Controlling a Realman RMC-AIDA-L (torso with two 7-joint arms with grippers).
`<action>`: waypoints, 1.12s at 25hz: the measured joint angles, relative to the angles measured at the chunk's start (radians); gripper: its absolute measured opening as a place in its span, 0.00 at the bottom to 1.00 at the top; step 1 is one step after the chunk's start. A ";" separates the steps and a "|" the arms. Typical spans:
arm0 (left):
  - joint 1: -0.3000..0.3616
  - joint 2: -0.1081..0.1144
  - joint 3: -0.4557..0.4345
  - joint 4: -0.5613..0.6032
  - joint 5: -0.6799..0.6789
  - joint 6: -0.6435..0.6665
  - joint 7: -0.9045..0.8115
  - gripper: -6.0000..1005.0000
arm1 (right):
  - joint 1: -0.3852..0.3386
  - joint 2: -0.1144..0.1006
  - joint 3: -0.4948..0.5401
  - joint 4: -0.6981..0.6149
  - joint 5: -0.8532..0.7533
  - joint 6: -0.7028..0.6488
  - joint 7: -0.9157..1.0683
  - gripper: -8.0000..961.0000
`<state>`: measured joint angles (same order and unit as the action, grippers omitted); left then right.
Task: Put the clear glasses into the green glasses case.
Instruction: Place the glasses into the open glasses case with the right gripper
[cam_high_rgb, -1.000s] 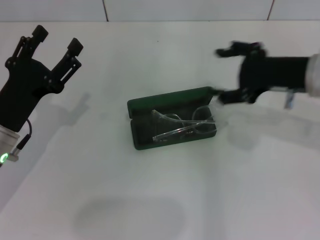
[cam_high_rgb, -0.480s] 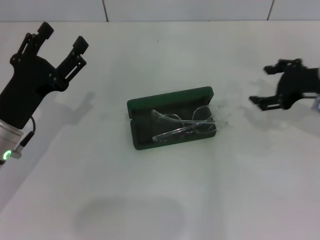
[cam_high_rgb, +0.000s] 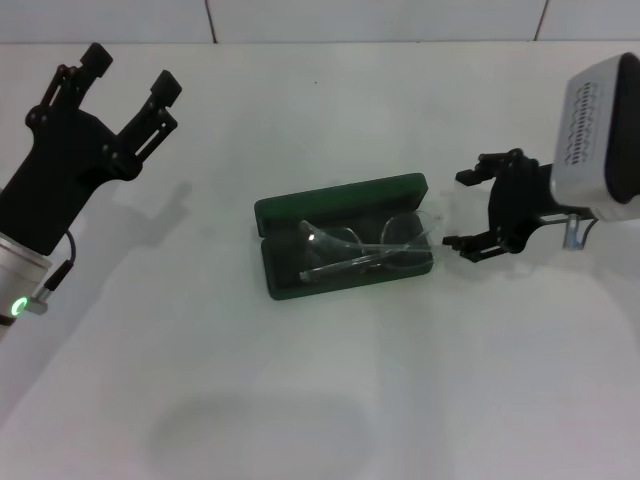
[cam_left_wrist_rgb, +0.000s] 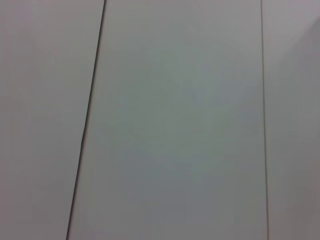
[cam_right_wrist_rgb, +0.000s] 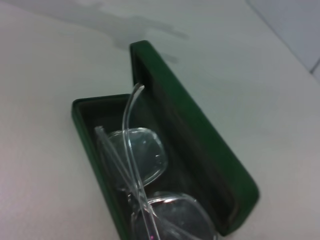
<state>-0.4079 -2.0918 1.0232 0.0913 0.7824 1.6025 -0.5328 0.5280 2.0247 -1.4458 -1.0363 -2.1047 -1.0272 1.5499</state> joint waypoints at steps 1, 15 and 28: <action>-0.002 0.000 0.000 0.000 0.000 0.000 -0.001 0.86 | 0.002 0.001 -0.008 0.000 -0.003 0.000 0.000 0.88; -0.009 -0.001 0.011 0.000 0.000 -0.003 -0.015 0.86 | 0.017 0.001 -0.041 -0.003 0.056 0.032 -0.005 0.88; -0.011 0.001 0.011 0.002 0.000 -0.003 -0.013 0.86 | 0.008 -0.005 -0.052 -0.010 0.067 0.072 -0.008 0.88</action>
<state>-0.4188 -2.0911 1.0339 0.0937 0.7823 1.5999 -0.5453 0.5358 2.0201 -1.4974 -1.0461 -2.0378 -0.9553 1.5420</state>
